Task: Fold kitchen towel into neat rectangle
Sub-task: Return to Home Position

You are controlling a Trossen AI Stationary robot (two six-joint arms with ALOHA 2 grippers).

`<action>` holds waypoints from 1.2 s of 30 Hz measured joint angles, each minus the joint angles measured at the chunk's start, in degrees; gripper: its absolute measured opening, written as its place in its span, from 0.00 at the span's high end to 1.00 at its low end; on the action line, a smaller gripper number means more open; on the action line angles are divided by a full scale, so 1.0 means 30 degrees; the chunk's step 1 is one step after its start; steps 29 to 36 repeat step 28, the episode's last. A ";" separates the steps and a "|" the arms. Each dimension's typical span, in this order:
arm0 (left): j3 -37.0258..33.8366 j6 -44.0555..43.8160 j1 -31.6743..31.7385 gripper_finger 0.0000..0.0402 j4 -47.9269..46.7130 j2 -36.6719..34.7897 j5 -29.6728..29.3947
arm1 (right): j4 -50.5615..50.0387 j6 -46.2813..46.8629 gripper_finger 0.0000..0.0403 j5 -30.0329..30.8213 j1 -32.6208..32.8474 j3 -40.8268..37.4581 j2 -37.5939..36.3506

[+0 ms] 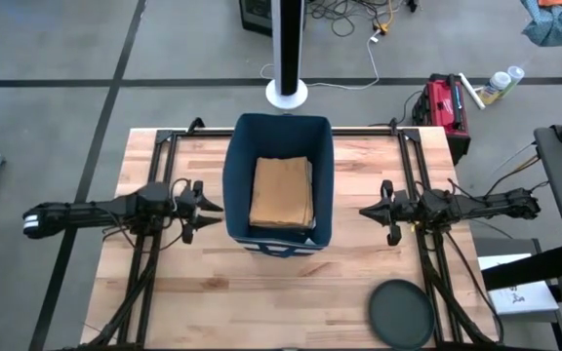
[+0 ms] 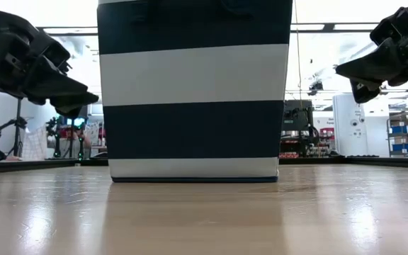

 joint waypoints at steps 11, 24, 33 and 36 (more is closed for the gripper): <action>0.0007 0.0000 0.0001 0.59 -0.0021 0.1235 0.0000 | 0.0005 -0.0019 1.00 0.0005 0.0006 0.0000 0.0000; 0.0007 0.0000 -0.0005 0.59 -0.0022 0.2208 0.0000 | 0.0000 -0.0015 1.00 0.0006 0.0000 -0.0007 0.0000; 0.0007 0.0000 0.0002 0.59 -0.0022 0.2407 0.0000 | 0.0001 -0.0015 1.00 0.0003 0.0000 -0.0007 0.0000; 0.0007 0.0000 0.0002 0.59 -0.0022 0.2407 0.0000 | 0.0001 -0.0015 1.00 0.0003 0.0000 -0.0007 0.0000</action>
